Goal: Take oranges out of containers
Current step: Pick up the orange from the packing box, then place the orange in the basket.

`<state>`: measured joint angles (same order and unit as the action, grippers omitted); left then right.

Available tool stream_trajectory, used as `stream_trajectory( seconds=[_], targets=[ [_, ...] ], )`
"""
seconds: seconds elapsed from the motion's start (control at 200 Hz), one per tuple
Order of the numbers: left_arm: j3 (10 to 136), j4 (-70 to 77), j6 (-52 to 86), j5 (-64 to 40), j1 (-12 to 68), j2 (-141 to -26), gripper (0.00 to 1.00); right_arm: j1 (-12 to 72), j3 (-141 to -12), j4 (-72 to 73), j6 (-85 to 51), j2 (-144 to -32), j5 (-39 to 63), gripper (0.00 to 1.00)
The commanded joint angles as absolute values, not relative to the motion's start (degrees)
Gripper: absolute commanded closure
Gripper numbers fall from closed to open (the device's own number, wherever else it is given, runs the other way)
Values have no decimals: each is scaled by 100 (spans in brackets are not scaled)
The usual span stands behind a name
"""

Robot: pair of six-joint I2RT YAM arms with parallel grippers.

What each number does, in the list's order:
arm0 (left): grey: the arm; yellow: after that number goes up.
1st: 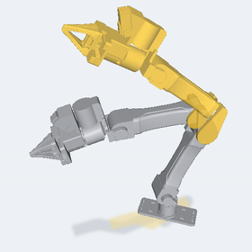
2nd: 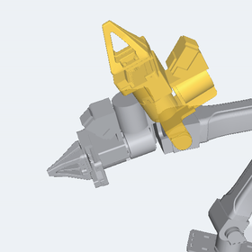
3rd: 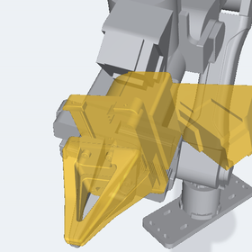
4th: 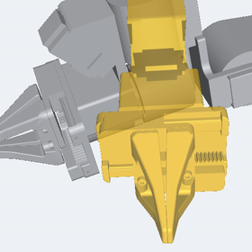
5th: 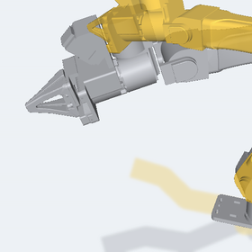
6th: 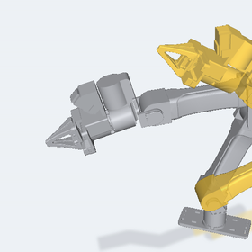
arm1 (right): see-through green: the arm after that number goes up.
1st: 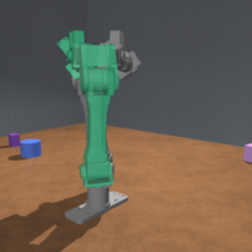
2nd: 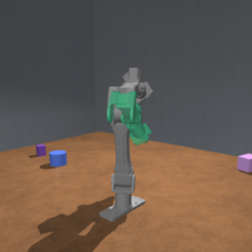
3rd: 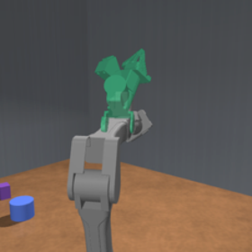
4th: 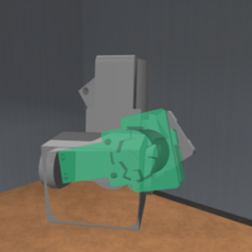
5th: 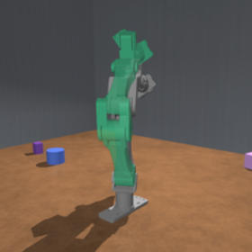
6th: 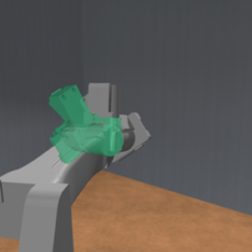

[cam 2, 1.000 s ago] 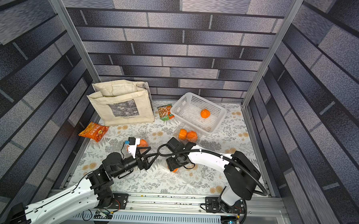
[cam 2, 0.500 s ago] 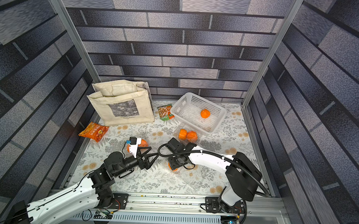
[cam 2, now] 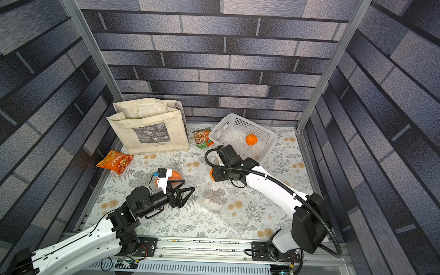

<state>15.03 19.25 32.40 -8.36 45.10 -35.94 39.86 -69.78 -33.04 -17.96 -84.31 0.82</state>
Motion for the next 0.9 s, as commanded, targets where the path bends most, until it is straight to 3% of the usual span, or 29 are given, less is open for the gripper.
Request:
stream_trajectory(
  seconds=[0.0, 0.225, 0.526, 0.591, 0.641, 0.686, 0.897],
  targets=[
    [1498, 2054, 3243, -795, 4458, -3666, 0, 3331, -7638, -3585, -1232, -8544, 224, 58],
    [1415, 2268, 3336, -820, 4444, -3842, 0, 2101, -9066, -3827, -784, -9621, 258, 59],
    [1583, 1556, 3287, -707, 4444, -3876, 0, 1454, -10036, -3814, -936, -10968, -60, 58],
    [1615, 1424, 3260, -661, 4439, -3874, 0, 1429, -10143, -3818, -940, -11110, -101, 50],
    [1613, 1385, 3253, -629, 4439, -3874, 0, 1419, -10171, -3822, -977, -11148, -190, 33],
    [1618, 1380, 3248, -613, 4438, -3876, 0, 1424, -10140, -3772, -1002, -11130, -211, 23],
    [2004, 578, 3166, -72, 4438, -4368, 0, 1426, -9721, -3575, -1001, -10577, -29, 17]
  ],
)
